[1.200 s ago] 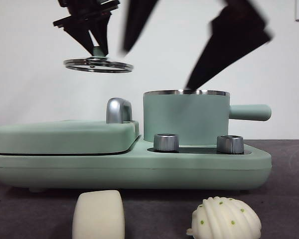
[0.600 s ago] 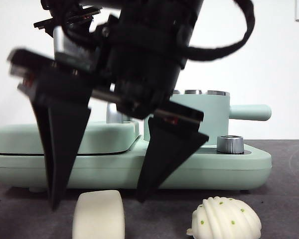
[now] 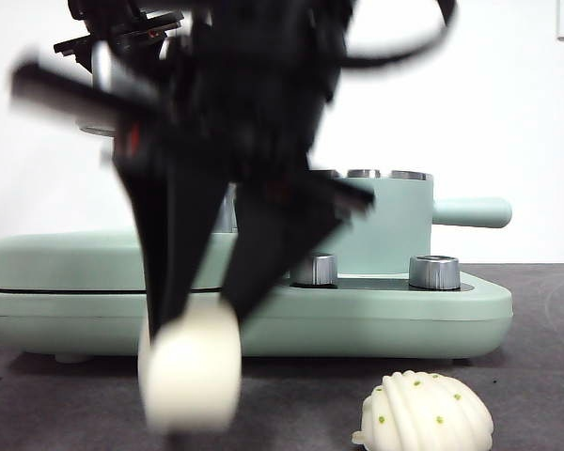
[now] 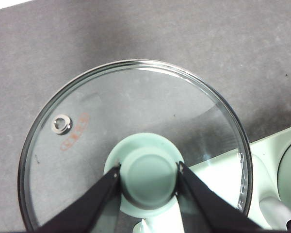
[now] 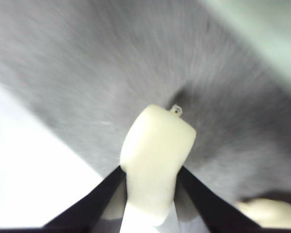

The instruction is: Put the buns in a small steamer

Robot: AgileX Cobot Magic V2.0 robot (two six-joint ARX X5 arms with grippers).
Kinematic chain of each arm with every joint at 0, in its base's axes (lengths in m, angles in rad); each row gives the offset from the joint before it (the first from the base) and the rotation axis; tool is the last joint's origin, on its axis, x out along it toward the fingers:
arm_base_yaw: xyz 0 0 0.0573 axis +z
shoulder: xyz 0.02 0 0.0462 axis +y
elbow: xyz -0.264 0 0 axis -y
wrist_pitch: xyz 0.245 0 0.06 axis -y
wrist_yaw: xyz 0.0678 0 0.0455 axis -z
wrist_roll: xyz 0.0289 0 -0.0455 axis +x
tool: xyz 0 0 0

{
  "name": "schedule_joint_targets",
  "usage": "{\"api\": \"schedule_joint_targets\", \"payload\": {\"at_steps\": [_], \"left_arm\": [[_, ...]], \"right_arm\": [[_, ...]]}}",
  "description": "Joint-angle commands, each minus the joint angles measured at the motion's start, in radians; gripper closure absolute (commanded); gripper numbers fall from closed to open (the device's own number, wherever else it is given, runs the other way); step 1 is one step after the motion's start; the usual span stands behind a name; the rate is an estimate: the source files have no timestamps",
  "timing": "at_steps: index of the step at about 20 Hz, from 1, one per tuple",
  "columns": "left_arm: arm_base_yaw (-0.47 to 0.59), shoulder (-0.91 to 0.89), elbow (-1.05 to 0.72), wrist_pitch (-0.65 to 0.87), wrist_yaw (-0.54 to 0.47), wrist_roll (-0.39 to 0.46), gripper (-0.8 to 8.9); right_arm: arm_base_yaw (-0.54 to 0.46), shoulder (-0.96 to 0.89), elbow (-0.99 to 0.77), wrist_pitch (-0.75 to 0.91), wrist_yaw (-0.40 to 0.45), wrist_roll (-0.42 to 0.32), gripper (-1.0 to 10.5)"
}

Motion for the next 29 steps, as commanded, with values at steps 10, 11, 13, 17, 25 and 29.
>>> {"api": "schedule_joint_targets", "payload": {"at_steps": [10,11,13,17,25,29], "left_arm": [[0.000,-0.014,0.046,0.015,0.002,-0.020,7.04],[0.000,-0.014,0.046,0.015,0.002,-0.019,7.04],[0.000,-0.014,0.046,0.015,0.002,-0.020,7.04],[0.000,-0.014,0.046,0.014,0.002,-0.022,7.04],[0.000,-0.014,0.046,0.018,0.002,-0.022,7.04],[0.000,-0.014,0.046,0.018,0.002,-0.022,7.04]], "right_arm": [[-0.424,0.091,0.669,-0.387,-0.004,-0.246,8.2],[-0.457,0.133,0.718,-0.397,-0.007,-0.258,8.2],[-0.498,0.213,0.798,-0.426,-0.006,-0.285,8.2],[-0.529,0.350,0.870,-0.458,-0.006,-0.318,8.2],[-0.531,0.446,0.869,-0.472,-0.003,-0.352,7.3],[-0.533,0.446,0.870,-0.468,-0.002,-0.354,5.7]]}}
